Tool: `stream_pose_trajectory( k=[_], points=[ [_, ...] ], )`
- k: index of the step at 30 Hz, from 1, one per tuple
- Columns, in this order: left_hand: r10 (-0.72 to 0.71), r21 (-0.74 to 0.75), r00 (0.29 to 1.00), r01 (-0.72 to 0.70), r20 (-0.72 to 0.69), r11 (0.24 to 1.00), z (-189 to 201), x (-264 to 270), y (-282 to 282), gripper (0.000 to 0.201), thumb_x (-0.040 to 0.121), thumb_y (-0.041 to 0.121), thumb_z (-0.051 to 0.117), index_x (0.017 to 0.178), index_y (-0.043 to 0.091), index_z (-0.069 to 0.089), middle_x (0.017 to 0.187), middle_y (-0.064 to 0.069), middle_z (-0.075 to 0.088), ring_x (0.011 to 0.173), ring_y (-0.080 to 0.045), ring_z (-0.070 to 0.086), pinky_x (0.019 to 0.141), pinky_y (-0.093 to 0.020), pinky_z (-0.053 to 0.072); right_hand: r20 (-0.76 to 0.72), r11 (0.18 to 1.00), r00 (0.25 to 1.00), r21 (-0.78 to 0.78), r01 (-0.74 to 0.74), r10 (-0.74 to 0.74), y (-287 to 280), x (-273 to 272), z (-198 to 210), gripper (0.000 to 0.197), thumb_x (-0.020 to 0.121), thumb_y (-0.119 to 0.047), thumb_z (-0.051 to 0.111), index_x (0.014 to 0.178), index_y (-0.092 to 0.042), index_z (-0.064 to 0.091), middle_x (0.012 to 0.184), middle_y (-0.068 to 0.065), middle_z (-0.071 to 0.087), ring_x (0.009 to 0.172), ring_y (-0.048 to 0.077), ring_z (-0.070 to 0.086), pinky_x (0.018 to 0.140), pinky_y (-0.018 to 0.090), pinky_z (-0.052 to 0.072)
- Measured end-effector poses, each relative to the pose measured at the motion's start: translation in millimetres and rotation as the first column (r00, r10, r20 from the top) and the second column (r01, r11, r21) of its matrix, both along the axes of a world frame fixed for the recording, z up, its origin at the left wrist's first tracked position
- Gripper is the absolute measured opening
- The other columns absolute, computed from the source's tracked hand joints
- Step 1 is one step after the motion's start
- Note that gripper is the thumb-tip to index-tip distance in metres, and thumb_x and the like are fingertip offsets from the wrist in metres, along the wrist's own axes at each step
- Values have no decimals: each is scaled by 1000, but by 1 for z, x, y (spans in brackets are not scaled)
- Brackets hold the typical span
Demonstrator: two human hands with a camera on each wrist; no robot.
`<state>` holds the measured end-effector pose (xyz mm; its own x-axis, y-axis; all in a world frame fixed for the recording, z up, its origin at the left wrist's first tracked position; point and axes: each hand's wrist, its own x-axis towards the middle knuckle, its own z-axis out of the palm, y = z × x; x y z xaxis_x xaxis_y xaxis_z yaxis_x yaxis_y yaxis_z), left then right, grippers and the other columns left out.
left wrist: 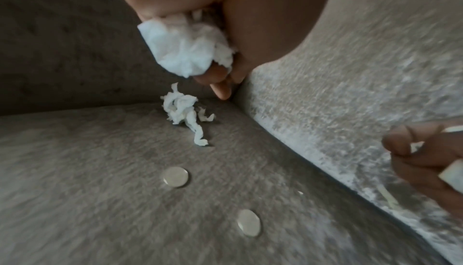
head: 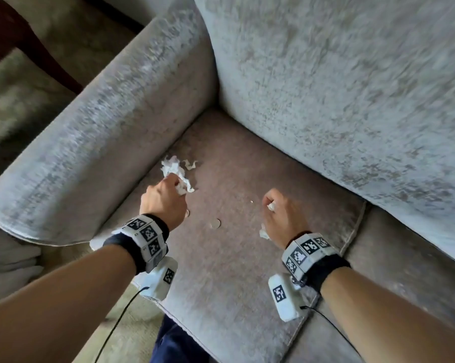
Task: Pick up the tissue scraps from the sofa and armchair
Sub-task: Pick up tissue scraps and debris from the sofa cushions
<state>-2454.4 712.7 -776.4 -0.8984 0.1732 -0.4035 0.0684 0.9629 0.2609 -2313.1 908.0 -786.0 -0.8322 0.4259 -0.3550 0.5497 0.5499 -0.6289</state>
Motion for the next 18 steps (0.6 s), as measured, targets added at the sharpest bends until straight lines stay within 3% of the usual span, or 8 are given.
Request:
stream_pose_trajectory(
  k=[2,4,7,10,13,15,18],
  points=[
    [-39,-35,998,41,44,999,-14,-25,-5,26,87,18,51,112,24,53,99,-21,66,90,-44,60,71,-36,40,49,1000,999,-8,16,-16,-9,-22,-8,10,85,-17,46,85,-13,55,69,9,68,69,31,65,60,37,51],
    [-66,-56,995,71,75,996,-22,-46,-10,31,88,21,50,119,26,48,99,-21,66,91,-44,60,73,-39,43,109,999,993,6,35,-36,-17,-44,-14,10,86,-14,47,87,-16,57,71,6,69,70,27,66,59,33,49],
    [-74,-72,989,84,125,994,-32,-76,-16,37,89,41,57,122,28,44,102,-20,67,93,-44,62,77,-41,50,152,998,986,-2,68,-67,-27,-78,-17,13,86,-9,49,89,-15,60,67,2,68,71,25,66,60,30,49],
    [-32,-109,980,54,195,993,-46,-100,-14,68,78,65,64,130,26,42,109,-17,67,100,-41,63,82,-42,53,183,993,978,-51,111,-100,-36,-107,-17,17,85,-6,47,87,-19,58,58,-9,59,66,20,68,57,27,50],
    [-39,-155,967,80,252,985,-60,-109,-10,95,66,77,66,137,22,37,113,-17,66,105,-39,62,82,-42,52,190,994,978,-40,97,-88,-41,-125,-22,17,85,-8,48,88,-22,57,56,-13,56,65,16,67,57,25,47],
    [-71,-158,956,120,285,980,-68,-110,-9,98,64,77,67,142,26,34,116,-16,66,108,-36,62,84,-41,50,205,993,974,-44,112,-101,-42,-131,-25,17,85,-10,48,89,-24,57,59,-12,58,65,16,68,58,26,50],
    [-85,-144,947,135,310,980,-74,-112,-9,79,71,68,69,138,35,42,116,-12,66,108,-34,61,84,-37,48,240,991,964,-38,128,-115,-42,-137,-30,20,84,-9,49,93,-24,59,71,-10,58,68,17,65,60,24,47]
  ],
)
